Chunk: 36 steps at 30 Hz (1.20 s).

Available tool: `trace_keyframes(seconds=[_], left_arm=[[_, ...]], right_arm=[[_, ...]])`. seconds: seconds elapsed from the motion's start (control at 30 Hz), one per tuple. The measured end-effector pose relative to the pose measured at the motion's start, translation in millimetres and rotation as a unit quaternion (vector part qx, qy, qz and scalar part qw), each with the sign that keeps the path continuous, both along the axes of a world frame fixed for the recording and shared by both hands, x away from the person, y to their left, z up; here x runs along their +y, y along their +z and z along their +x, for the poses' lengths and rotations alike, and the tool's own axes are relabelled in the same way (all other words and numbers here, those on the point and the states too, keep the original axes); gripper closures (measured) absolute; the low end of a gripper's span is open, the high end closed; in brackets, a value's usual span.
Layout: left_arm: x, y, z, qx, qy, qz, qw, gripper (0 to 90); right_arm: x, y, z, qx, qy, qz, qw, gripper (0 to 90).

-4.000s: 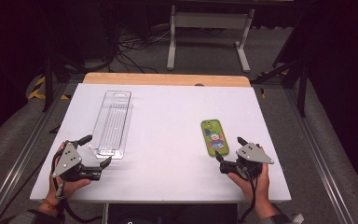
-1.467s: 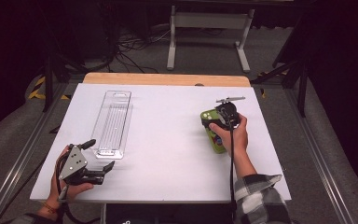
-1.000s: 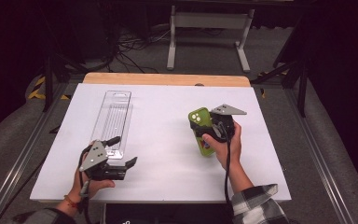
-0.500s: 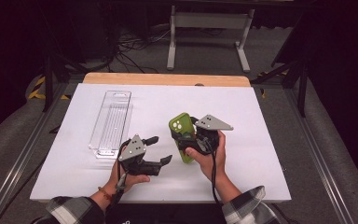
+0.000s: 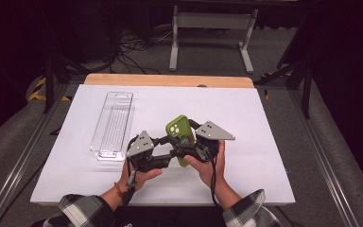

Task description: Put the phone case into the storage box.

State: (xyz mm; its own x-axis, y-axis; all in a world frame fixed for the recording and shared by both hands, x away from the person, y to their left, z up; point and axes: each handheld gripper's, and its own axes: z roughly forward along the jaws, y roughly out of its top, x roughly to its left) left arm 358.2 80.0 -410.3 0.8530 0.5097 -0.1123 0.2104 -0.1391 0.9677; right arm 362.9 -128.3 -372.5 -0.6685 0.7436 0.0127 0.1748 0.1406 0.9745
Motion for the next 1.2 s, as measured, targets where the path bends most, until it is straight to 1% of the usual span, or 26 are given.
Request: trace_keyframes(seconds=[0.03,0.07,0.13,0.17,0.23,0.27,0.33,0.37,0.4,0.43,0.47,0.53,0.57,0.7,0.8,0.87,0.9,0.93,1.0,1.07,1.1,1.13,1.17,1.2], left_arm=[[0.1,0.6,0.1,0.001,0.000,-0.003,1.0000,47.6],[0.7,1.4,0.7,0.001,0.001,-0.004,1.0000,49.2],[1.4,2.2,0.7,0.005,0.001,-0.009,1.0000,51.0],[2.4,3.1,0.8,-0.001,0.006,-0.009,0.9999,52.8],[2.6,3.4,0.8,-0.002,0.009,-0.009,0.9999,54.0],[3.0,3.5,1.1,-0.003,0.010,-0.011,0.9999,56.2],[3.6,3.6,1.4,-0.007,0.009,-0.010,0.9999,59.6],[3.8,3.6,1.1,-0.011,0.010,-0.011,0.9998,62.3],[3.8,3.6,1.1,-0.011,0.010,-0.011,0.9998,65.2],[4.8,4.3,0.6,-0.017,0.011,-0.011,0.9997,68.4],[5.3,4.7,0.3,-0.017,0.010,-0.009,0.9998,70.7],[5.7,4.6,-0.6,-0.024,0.015,-0.012,0.9995,74.6],[6.4,4.8,-0.6,-0.023,0.014,-0.011,0.9996,75.5],[7.3,5.1,-0.9,-0.030,0.014,-0.010,0.9994,76.7],[8.0,6.7,-2.0,-0.035,0.012,-0.002,0.9993,76.8],[7.9,6.9,-2.0,-0.038,0.011,-0.003,0.9992,76.9],[8.7,8.0,-2.2,-0.041,0.009,0.004,0.9991,76.9],[8.8,8.4,-2.4,-0.044,0.011,0.004,0.9989,76.9],[9.9,9.3,-2.2,-0.048,0.014,0.005,0.9987,77.0],[12.5,10.7,-1.6,-0.047,0.012,0.013,0.9987,77.2],[13.4,11.2,-1.4,-0.051,0.015,0.012,0.9985,77.1],[14.5,11.9,-1.3,-0.055,0.017,0.014,0.9982,77.2],[15.3,12.6,-1.7,-0.053,0.016,0.015,0.9983,77.2],[16.0,13.2,-1.5,-0.059,0.017,0.015,0.9980,77.2]], right_arm=[[0.0,0.0,0.0,0.000,0.000,0.000,1.0000,16.1],[0.8,0.2,-1.4,-0.007,0.000,0.001,1.0000,16.1],[2.3,0.8,-3.9,-0.013,0.002,0.002,0.9999,16.1],[3.6,0.9,-5.6,-0.019,0.002,0.004,0.9998,16.1],[4.0,0.9,-6.2,-0.020,0.005,0.003,0.9998,16.1],[4.7,0.8,-6.9,-0.022,0.004,0.000,0.9998,16.2],[6.6,0.7,-8.9,-0.026,0.006,0.003,0.9996,16.1],[7.7,0.7,-9.6,-0.029,0.006,0.000,0.9996,16.1],[8.5,0.6,-10.2,-0.032,0.007,-0.002,0.9995,16.1],[9.0,0.4,-11.3,-0.032,0.008,-0.003,0.9994,16.2],[9.4,0.3,-11.8,-0.033,0.008,-0.003,0.9994,16.2],[10.3,0.2,-12.8,-0.036,0.010,-0.004,0.9993,16.2],[10.5,0.3,-13.8,-0.036,0.007,-0.002,0.9993,16.2],[11.0,1.6,-15.7,-0.043,0.009,-0.008,0.9990,16.1],[10.9,2.2,-16.5,-0.043,0.011,-0.007,0.9990,15.9],[10.7,2.9,-17.2,-0.046,0.012,-0.009,0.9988,15.8],[10.9,3.3,-17.6,-0.047,0.013,-0.010,0.9988,15.7],[10.9,3.7,-18.0,-0.048,0.012,-0.010,0.9987,15.6],[9.8,4.9,-19.1,-0.053,0.013,-0.010,0.9984,15.5],[8.5,6.9,-20.6,-0.060,0.010,-0.007,0.9981,16.1],[7.5,7.6,-20.7,-0.063,0.010,-0.008,0.9979,16.1],[6.2,8.8,-21.4,-0.067,0.009,-0.004,0.9977,16.1],[5.1,9.8,-21.7,-0.067,0.009,-0.004,0.9977,15.9],[4.1,10.7,-22.0,-0.067,0.008,-0.005,0.9977,15.5]])
